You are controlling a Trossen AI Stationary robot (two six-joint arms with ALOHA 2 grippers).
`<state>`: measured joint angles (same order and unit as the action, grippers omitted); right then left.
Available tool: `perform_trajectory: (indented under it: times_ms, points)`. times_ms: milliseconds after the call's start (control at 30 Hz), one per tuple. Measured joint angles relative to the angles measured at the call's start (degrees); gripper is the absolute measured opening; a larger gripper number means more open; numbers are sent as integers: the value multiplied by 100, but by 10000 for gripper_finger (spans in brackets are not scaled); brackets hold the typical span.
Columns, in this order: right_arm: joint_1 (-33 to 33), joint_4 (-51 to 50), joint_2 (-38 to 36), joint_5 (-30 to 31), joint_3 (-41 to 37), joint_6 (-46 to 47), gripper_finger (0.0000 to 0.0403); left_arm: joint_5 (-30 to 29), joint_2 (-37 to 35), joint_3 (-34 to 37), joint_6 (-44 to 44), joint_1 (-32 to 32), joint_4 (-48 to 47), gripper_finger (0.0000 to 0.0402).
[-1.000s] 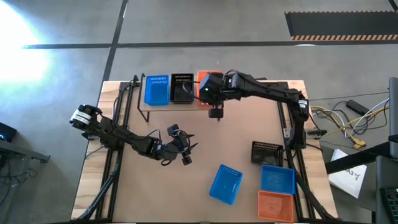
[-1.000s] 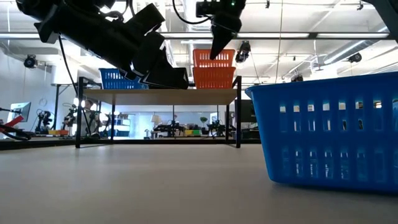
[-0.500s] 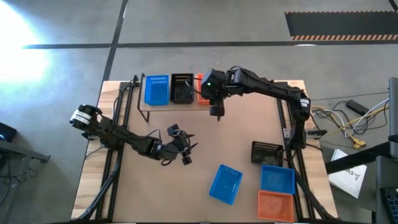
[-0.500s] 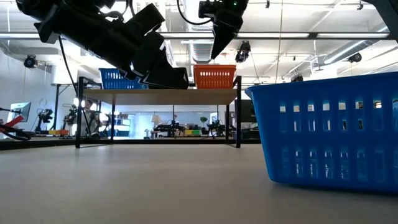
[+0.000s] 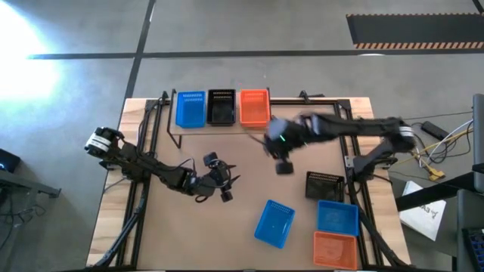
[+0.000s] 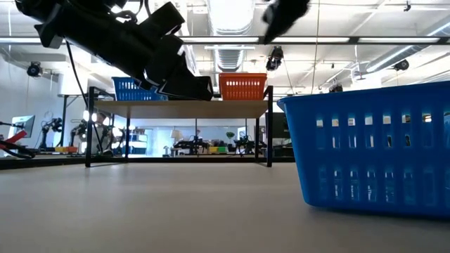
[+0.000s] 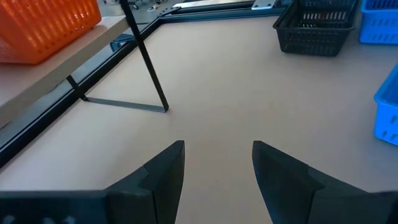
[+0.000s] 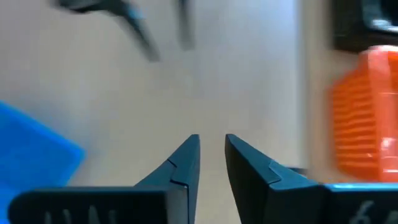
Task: Stack baskets on shelf by color
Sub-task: Stack the left blue basket on top of the blue basket on the shelf
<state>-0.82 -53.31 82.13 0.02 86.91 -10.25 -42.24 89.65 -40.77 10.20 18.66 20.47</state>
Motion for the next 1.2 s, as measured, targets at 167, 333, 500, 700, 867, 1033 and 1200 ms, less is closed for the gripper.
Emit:
perform_trajectory:
  times_ms: [167,333,500,700,867,1033,1200]
  points:
    - [1143,1247,-1151,645,-1925,998,52,62,0,-4,-6,38,13,173]
    - [2432,1910,-1967,2111,-3416,2282,47,1496,0,-62,-535,97,396,173]
    - [3492,2230,-2362,3316,-4319,3541,47,2920,4,-649,-902,376,198,173]
    - [4127,2280,-2426,4276,-4682,4217,47,3765,528,-2000,-896,650,-1316,173]
    - [4184,2285,-2398,4370,-4690,4189,48,4396,1325,-3308,-1133,667,-2767,173]
    - [4184,2279,-2396,4371,-4690,4020,48,4541,2002,-4407,-2057,621,-4125,173]
    - [4184,2273,-2390,4371,-4690,4002,48,4979,2430,-5017,-2978,585,-4591,173]
